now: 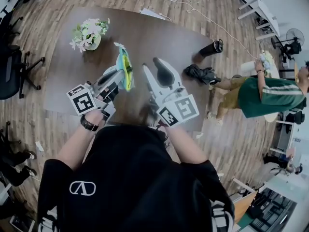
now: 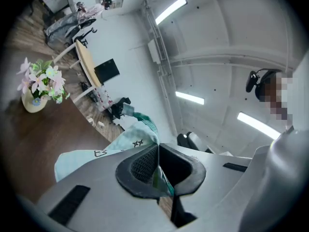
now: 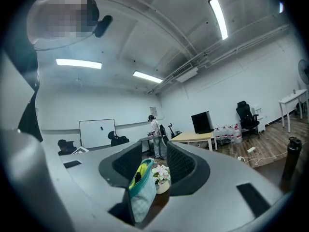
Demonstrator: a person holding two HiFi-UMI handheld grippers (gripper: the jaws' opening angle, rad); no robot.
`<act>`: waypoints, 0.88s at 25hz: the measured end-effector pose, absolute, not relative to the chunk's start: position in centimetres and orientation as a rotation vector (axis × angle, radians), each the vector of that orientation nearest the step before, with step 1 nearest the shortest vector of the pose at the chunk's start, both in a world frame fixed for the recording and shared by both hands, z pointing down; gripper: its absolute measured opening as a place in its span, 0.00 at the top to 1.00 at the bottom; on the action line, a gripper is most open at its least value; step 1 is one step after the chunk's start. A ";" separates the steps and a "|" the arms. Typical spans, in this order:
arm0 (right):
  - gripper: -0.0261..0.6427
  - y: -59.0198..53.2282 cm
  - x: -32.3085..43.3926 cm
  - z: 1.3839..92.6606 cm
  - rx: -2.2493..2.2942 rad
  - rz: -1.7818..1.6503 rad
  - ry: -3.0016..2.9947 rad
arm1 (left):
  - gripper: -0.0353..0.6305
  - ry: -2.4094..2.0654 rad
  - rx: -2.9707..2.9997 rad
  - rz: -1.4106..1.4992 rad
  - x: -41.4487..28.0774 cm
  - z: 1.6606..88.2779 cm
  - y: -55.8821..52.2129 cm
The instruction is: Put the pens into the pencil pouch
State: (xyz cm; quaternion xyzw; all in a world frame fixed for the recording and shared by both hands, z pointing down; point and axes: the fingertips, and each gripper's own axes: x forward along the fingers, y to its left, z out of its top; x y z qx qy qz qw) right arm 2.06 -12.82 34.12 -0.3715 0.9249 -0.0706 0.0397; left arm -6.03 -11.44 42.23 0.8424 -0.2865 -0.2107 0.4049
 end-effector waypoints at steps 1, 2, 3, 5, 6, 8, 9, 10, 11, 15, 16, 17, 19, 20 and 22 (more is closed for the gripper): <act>0.74 -12.8 2.4 34.3 -1.151 -0.222 2.831 | 0.93 -0.756 2.133 -0.505 -6.3 43.2 -11.7; 0.74 -12.7 2.8 34.5 -1.164 -0.228 2.828 | 0.93 -0.792 2.137 -0.477 -6.6 44.3 -11.9; 0.74 -12.6 3.1 34.8 -1.175 -0.237 2.825 | 0.93 -0.829 2.138 -0.448 -6.9 45.5 -12.2; 0.74 -12.2 3.9 35.5 -1.197 -0.266 2.822 | 0.93 -0.899 2.139 -0.386 -7.5 48.1 -12.7; 0.74 -11.9 4.2 35.9 -1.208 -0.282 2.822 | 0.93 -0.931 2.143 -0.349 -7.7 49.6 -12.9; 0.74 -11.4 4.9 36.8 -1.230 -0.313 2.822 | 0.93 -0.987 2.146 -0.267 -8.1 53.0 -13.2; 0.74 -11.2 5.1 37.3 -1.241 -0.331 2.822 | 0.93 -1.009 2.135 -0.232 -8.3 54.9 -13.4; 0.74 -11.0 5.4 37.9 -1.253 -0.349 2.821 | 0.93 -1.025 2.117 -0.202 -8.4 56.7 -13.5; 0.74 -10.8 5.6 38.4 -1.265 -0.368 2.821 | 0.93 -1.038 2.096 -0.175 -8.5 58.6 -13.6; 0.74 -10.1 6.7 40.5 -1.313 -0.440 2.819 | 0.93 -1.054 2.024 -0.074 -7.8 65.1 -13.3; 0.74 -9.9 7.0 40.9 -1.324 -0.456 2.816 | 0.93 -1.048 2.013 -0.058 -7.3 66.2 -13.2; 0.74 -9.8 7.2 41.3 -1.334 -0.471 2.813 | 0.93 -1.039 2.008 -0.043 -6.8 67.2 -13.2; 0.74 -9.7 7.6 42.1 -1.353 -0.499 2.813 | 0.93 -1.014 2.015 -0.013 -5.3 68.6 -13.2; 0.74 -9.6 7.8 42.5 -1.361 -0.513 2.815 | 0.93 -0.999 2.018 -0.002 -4.6 69.2 -13.3; 0.74 -9.5 8.0 43.5 -1.376 -0.544 2.820 | 0.93 -0.978 2.017 0.013 -3.2 70.5 -13.6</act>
